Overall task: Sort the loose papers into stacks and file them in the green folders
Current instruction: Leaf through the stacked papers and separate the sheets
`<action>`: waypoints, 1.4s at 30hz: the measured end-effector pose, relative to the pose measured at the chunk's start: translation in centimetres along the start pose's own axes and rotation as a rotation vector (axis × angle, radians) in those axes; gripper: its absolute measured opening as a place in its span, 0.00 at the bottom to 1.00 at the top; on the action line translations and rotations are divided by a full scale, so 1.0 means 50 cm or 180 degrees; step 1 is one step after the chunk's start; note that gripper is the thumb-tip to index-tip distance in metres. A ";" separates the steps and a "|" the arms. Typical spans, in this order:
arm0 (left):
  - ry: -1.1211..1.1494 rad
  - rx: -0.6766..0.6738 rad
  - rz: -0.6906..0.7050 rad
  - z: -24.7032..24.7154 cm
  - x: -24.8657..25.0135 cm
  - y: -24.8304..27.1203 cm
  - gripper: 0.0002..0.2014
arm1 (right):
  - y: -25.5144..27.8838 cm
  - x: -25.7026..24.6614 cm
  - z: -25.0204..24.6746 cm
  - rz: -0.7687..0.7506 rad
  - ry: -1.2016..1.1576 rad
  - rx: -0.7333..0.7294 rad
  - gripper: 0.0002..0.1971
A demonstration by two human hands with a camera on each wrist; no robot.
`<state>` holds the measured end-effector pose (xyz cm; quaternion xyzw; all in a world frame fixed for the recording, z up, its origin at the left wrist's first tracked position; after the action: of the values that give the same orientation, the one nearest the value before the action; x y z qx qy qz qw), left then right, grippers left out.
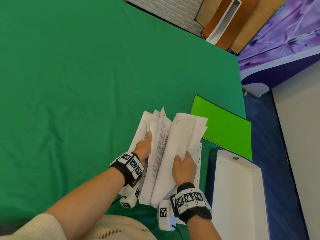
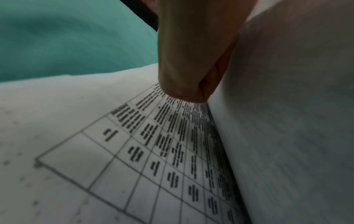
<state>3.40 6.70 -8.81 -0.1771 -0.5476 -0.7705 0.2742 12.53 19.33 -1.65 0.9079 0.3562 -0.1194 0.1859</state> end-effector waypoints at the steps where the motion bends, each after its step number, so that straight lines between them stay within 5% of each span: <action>1: -0.0032 0.0009 -0.0028 -0.001 0.001 -0.001 0.31 | 0.000 -0.001 0.002 -0.0009 -0.0004 -0.0002 0.18; 3: -0.0365 0.0005 0.0143 -0.004 0.007 -0.004 0.26 | 0.001 -0.003 0.005 -0.0013 -0.0004 0.0010 0.17; 7: -0.2315 0.0020 0.1146 -0.005 0.034 0.000 0.18 | 0.002 -0.008 0.006 -0.0080 -0.0007 0.0029 0.13; 12: -0.3122 0.0088 0.1375 0.007 0.036 0.013 0.34 | 0.020 -0.033 0.010 -0.0256 -0.0180 -0.0023 0.24; 19: -0.2082 -0.0023 0.1833 0.025 0.056 0.046 0.19 | 0.009 -0.020 0.026 -0.0345 0.0240 0.0079 0.10; 24: -0.1189 -0.0548 0.1170 0.015 0.043 0.031 0.22 | 0.005 -0.012 0.015 -0.0092 0.0110 0.0087 0.13; 31: -0.1271 -0.0805 0.1319 0.048 0.048 0.025 0.21 | 0.016 -0.023 0.008 -0.0279 -0.0230 -0.0139 0.29; 38: -0.1002 -0.1068 0.0964 0.063 0.034 0.017 0.20 | 0.017 -0.022 0.019 -0.0312 -0.0381 -0.0194 0.26; 42: -0.1038 -0.0634 0.0879 0.026 0.045 -0.002 0.21 | 0.003 -0.004 0.010 -0.0261 -0.0115 -0.0129 0.16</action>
<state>1.53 7.41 -7.15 -0.3986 -0.4765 -0.7371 0.2661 12.45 18.92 -2.01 0.8863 0.3920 -0.1361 0.2057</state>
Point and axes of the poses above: each hand's wrist, its own y-axis away from the middle knuckle, its own z-axis out of the palm, x = y × z, the point moved 4 cm from there along -y, towards the middle knuckle, and after that the axes turned 14 degrees about y, right-handed, at the moved point
